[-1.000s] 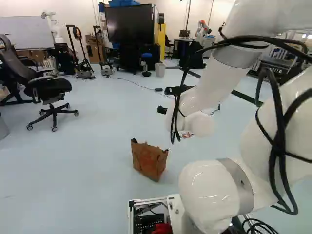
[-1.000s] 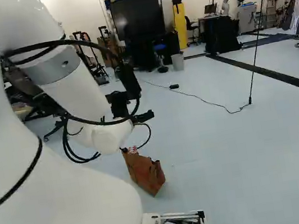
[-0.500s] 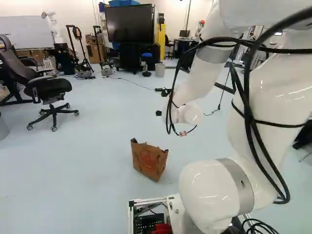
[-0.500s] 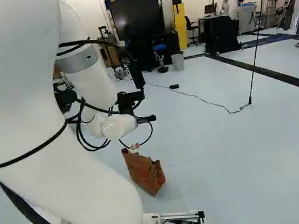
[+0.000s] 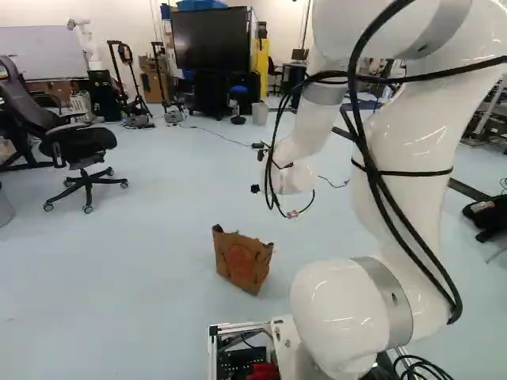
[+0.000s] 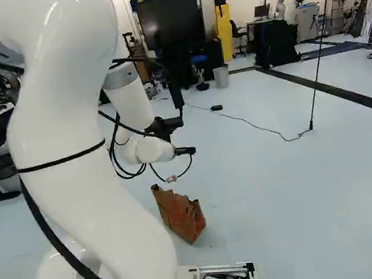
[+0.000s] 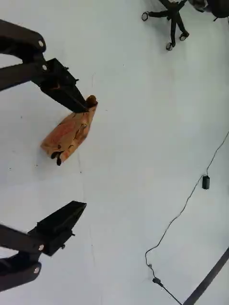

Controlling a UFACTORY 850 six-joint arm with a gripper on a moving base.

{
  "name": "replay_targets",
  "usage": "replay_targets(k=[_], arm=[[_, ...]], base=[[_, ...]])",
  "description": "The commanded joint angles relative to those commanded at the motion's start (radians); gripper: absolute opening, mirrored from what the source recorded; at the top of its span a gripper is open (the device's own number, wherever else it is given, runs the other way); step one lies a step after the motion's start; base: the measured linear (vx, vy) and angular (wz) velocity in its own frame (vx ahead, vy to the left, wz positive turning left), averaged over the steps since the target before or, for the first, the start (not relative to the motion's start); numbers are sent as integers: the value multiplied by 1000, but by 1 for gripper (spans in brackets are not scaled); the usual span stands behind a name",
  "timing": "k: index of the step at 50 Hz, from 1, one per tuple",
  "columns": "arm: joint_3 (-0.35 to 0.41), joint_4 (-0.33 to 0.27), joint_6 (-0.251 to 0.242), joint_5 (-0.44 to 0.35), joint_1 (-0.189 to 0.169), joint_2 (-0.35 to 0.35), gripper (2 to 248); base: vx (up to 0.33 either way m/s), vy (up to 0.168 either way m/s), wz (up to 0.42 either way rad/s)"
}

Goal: Pick up the grocery bag from the ground

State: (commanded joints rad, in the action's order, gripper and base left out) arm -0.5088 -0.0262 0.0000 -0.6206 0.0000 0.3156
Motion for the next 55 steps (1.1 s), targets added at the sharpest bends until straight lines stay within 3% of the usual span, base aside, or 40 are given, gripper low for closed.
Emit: replay_targets(k=[16,20,55], arm=[[-102,-39,0,53,0,117,247],[-127,-52,-23,71,0,145,247],[-358,-175,-490,295,12,381,247]], base=[[0,0,0],[0,0,0],[0,0,0]])
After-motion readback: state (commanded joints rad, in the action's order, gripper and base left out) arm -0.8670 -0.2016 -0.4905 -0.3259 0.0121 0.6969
